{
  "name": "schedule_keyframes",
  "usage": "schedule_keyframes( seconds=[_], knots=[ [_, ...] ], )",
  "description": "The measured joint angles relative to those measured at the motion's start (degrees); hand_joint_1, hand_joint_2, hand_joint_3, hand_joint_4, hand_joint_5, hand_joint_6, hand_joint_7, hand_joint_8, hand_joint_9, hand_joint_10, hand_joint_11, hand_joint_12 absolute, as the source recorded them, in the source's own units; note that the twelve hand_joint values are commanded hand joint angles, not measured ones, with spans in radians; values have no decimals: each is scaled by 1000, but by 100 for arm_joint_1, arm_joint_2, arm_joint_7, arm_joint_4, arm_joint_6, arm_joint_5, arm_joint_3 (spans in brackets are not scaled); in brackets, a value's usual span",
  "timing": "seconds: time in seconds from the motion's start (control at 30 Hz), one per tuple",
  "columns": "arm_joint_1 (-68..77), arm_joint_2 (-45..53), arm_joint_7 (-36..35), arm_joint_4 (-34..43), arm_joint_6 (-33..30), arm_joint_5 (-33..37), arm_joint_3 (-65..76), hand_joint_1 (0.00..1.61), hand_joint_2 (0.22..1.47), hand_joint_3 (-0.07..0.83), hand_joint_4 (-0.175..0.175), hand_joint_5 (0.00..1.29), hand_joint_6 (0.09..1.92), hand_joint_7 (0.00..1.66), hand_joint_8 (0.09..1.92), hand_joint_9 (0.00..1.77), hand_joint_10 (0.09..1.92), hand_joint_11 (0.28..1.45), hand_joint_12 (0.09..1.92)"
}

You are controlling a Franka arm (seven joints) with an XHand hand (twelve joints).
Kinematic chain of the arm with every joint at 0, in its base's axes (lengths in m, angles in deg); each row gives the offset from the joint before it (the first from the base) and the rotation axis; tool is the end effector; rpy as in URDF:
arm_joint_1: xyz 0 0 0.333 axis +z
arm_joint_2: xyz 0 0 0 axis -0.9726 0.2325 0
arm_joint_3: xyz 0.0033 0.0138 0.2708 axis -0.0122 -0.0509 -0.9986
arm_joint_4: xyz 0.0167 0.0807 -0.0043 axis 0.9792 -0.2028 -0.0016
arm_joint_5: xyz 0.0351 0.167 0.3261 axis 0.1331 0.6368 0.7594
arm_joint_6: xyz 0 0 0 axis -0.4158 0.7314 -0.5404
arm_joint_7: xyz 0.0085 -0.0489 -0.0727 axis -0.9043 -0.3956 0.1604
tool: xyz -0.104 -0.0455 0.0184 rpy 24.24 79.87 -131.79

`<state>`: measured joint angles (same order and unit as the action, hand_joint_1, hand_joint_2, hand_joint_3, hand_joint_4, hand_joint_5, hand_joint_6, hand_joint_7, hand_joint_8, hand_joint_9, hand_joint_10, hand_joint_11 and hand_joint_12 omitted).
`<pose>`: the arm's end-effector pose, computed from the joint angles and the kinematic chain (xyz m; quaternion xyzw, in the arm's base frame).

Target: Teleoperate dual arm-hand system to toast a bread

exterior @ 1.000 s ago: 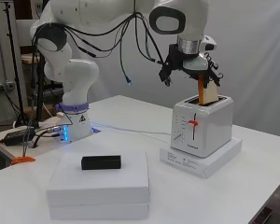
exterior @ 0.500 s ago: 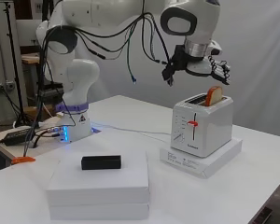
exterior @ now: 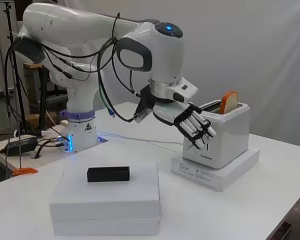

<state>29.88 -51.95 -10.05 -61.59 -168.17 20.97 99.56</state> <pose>0.5589 -0.0782 0.3568 -0.8752 -0.4607 0.0559 0.1368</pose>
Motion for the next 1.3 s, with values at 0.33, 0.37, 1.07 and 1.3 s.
schedule_keyframes(
  seconds=[0.33, 0.37, 1.07, 1.3],
  knots=[
    [414, -227, -172, -375, -402, -200, 450, 0, 1122, 2, -160, 391, 87, 1337, 1920, 1565, 1920, 1104, 1918],
    [439, -247, -194, -378, -407, -203, 508, 0, 1125, 2, -158, 407, 87, 1353, 1920, 1579, 1920, 1131, 1920],
    [797, -514, -608, -296, -502, -66, 599, 119, 1162, 3, -147, 381, 87, 1510, 1920, 1744, 1920, 1416, 1861],
    [1214, -779, -262, 24, -484, 101, 1206, 126, 1162, -1, -124, 439, 87, 1262, 1920, 1626, 1920, 1283, 1893]
  ],
)
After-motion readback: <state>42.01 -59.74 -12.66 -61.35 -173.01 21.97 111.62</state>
